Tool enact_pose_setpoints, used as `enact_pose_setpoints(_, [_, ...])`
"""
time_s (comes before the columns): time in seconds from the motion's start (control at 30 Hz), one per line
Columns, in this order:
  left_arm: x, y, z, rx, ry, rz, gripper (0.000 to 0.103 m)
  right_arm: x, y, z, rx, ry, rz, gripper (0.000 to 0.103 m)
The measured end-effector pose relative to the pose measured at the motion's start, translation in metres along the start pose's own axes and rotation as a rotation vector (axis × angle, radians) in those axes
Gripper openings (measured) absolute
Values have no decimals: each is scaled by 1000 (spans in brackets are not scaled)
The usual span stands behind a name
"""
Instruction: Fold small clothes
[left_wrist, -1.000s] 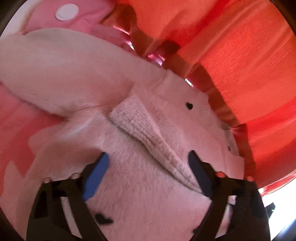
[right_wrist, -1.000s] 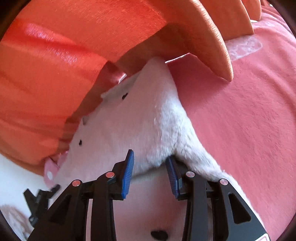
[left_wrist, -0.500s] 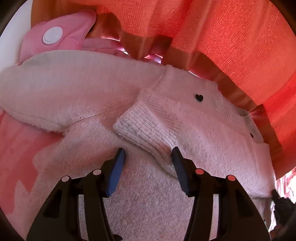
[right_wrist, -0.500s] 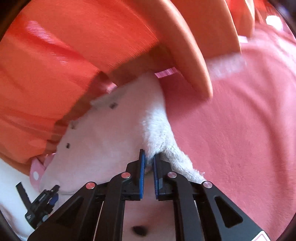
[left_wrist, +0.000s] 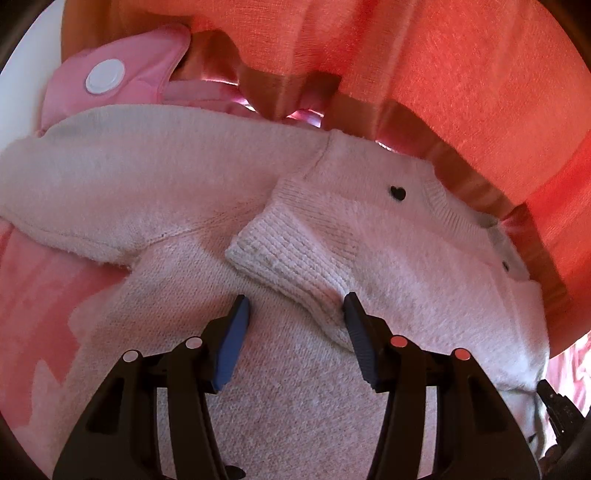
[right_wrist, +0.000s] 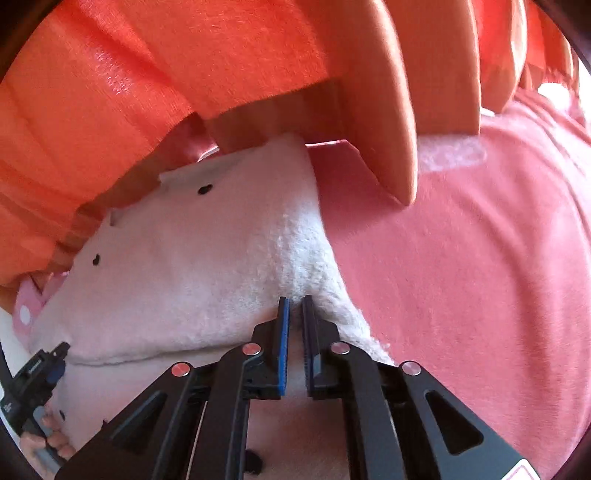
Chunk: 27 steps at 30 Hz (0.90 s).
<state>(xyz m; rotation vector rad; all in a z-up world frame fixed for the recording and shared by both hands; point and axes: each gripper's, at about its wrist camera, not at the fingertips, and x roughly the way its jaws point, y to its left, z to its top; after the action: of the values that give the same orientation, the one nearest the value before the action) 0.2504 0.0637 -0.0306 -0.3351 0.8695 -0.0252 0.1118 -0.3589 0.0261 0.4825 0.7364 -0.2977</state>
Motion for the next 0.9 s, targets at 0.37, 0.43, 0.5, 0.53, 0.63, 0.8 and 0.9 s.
enact_pose_setpoints(0.37, [-78,179,36,-509,-148,39,68,-51,89,-55,-239,-23,97,17])
enact_pose_setpoints(0.43, [-86,224,49,-520,-157,162,68,-49,99,-63,-294,-10,99,19])
enact_pose_setpoints(0.5, [-90,262,64,-503,-162,284,68,-46,108,-70,-340,3,92,19])
enact_pose_setpoints(0.53, [-90,277,71,-507,-157,317,68,-44,110,-71,-350,5,89,20])
enact_pose_setpoints(0.63, [-84,320,82,-583,-141,345,68,-39,114,-72,-354,17,93,26])
enact_pose_setpoints(0.8, [-70,345,95,-639,-150,302,28,-34,116,-74,-368,22,74,32])
enact_pose_setpoints(0.9, [-75,310,115,-559,-185,234,6,-34,115,-73,-368,18,69,32])
